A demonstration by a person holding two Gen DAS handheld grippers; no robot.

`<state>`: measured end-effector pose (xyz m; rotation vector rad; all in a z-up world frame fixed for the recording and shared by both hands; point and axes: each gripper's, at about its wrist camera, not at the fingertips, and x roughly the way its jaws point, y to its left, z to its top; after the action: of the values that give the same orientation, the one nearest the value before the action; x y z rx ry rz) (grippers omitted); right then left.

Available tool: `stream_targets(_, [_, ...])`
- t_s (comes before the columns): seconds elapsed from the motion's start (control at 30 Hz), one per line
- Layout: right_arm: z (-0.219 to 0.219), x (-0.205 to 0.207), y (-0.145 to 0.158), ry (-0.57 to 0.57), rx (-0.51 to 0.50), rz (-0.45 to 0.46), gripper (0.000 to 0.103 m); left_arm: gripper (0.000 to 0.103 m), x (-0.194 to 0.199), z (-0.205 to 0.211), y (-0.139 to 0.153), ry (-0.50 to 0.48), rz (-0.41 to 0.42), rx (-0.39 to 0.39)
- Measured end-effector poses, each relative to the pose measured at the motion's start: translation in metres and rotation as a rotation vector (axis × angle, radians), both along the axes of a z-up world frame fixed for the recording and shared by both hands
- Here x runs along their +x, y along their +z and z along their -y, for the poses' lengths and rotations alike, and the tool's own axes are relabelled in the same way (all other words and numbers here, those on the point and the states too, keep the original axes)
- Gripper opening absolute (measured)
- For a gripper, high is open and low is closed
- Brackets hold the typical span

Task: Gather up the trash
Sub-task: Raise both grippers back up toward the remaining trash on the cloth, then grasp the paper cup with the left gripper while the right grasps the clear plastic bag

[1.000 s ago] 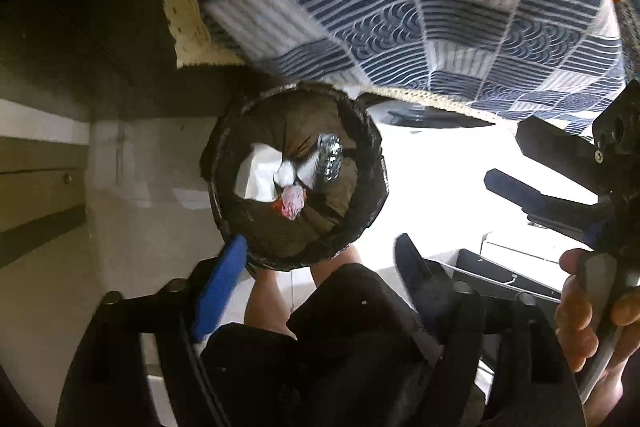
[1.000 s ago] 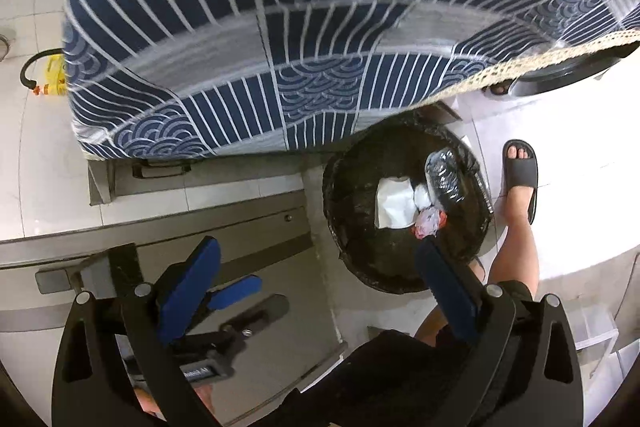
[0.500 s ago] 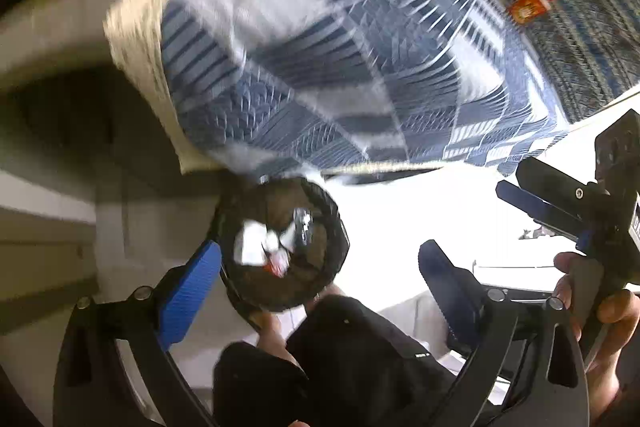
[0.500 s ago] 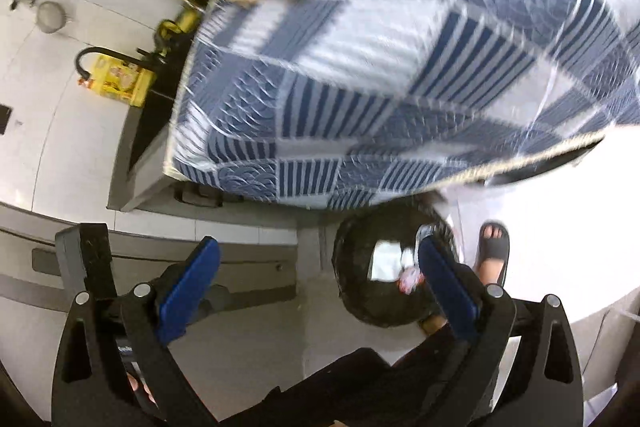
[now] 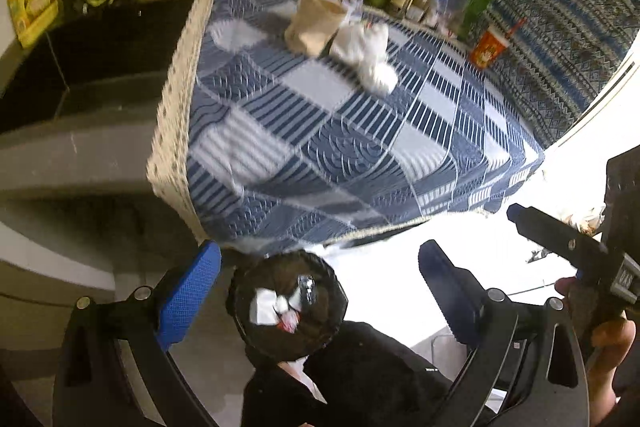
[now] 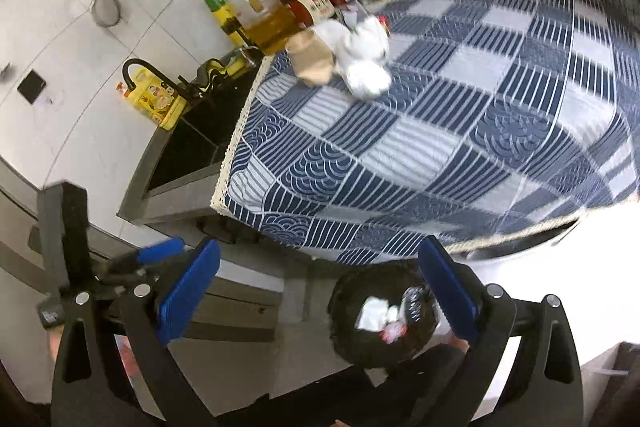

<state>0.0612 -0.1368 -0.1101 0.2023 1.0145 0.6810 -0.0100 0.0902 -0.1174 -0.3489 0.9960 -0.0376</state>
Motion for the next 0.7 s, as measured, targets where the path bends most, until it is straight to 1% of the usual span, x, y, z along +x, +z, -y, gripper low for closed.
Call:
stream_targets(0.2, [0.000, 0.007, 0.021, -0.002, -0.004, 0.067, 0.098, 0.096, 0.009, 0.000, 0.025, -0.010, 0.049, 0.018])
stream_targets(0.3, [0.003, 0.014, 0.032, -0.001, 0.015, 0.096, 0.098, 0.096, 0.015, 0.004, 0.041, -0.027, 0.082, 0.052])
stream_targets(0.4, [0.005, 0.024, 0.041, 0.000, 0.019, 0.121, 0.098, 0.096, 0.025, 0.005, 0.055, -0.028, 0.104, 0.061])
stream_targets(0.5, [0.004, 0.034, 0.047, 0.013, 0.005, 0.152, 0.098, 0.096, 0.037, 0.008, 0.066, -0.031, 0.119, 0.086])
stream_targets(0.57, [0.001, 0.041, 0.049, 0.024, -0.020, 0.177, 0.098, 0.096, 0.045, 0.008, 0.068, -0.028, 0.120, 0.079])
stream_targets(0.7, [0.000, 0.058, 0.049, 0.045, -0.037, 0.190, 0.098, 0.096, 0.068, 0.009, 0.072, -0.023, 0.107, 0.087])
